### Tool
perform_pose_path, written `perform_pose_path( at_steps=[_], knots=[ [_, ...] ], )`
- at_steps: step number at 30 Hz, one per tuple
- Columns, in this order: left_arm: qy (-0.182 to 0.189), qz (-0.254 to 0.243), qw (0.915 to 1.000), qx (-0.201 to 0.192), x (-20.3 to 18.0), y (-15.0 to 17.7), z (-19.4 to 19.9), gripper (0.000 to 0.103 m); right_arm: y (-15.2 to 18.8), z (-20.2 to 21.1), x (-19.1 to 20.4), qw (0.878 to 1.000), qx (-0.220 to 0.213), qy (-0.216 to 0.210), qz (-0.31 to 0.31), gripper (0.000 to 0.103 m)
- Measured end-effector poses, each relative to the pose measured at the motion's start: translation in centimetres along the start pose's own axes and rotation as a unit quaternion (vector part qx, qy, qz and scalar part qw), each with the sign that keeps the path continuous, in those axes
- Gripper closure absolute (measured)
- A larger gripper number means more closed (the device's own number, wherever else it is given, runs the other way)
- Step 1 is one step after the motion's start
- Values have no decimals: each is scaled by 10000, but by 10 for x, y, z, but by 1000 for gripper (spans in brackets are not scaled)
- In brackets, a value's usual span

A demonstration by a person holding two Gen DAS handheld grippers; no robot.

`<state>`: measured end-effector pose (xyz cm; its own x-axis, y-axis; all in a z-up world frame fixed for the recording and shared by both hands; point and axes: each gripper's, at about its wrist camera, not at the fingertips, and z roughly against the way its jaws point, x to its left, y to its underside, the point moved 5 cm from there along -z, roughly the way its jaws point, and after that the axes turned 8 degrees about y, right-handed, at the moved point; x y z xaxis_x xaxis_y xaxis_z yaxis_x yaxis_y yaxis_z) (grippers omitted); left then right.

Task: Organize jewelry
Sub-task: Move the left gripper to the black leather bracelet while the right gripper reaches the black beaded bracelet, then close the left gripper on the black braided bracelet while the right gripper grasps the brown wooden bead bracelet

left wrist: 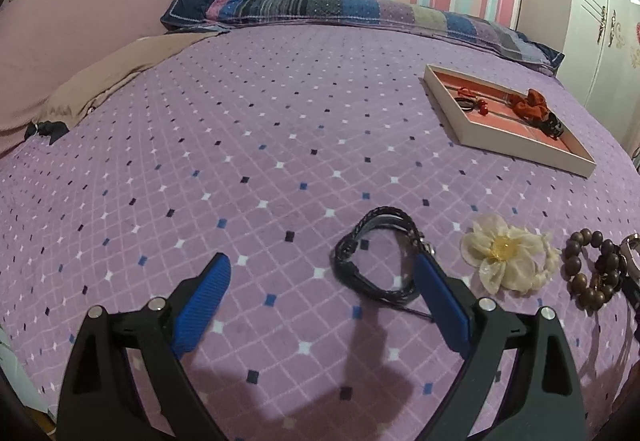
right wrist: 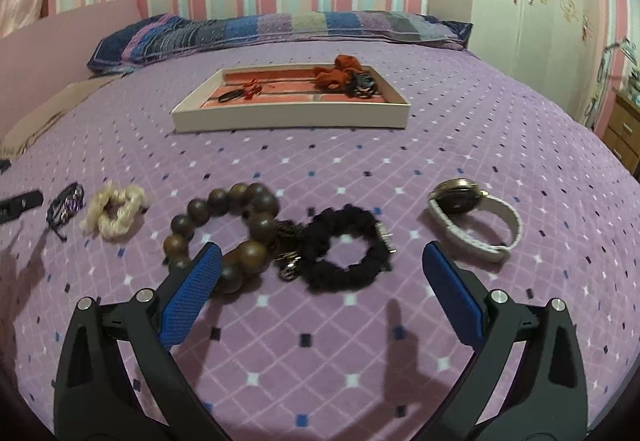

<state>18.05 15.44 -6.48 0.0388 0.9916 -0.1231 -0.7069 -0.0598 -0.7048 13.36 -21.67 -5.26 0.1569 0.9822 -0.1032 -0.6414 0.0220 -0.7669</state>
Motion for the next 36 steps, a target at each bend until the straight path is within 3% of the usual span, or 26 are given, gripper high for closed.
perform_pose_path(
  at_steps=[11,17,24,32,36],
  knots=[
    [-69,-205,9998,25,-2,-2,-23,13,1,-9,18,9999,15,-102,47,31],
    [79,-131,9999,75,0,-2,-31,14,0,-11,27,9997,15,-211,95,51],
    [49,-99,9996,252,2,2,-43,37,0,-11,33,9993,29,-361,99,63],
    [32,-152,9996,228,2,3,-46,44,1,-13,36,9993,50,-353,115,68],
    [85,-234,9995,206,-2,3,-48,56,1,-14,37,9994,35,-316,104,73]
  ],
)
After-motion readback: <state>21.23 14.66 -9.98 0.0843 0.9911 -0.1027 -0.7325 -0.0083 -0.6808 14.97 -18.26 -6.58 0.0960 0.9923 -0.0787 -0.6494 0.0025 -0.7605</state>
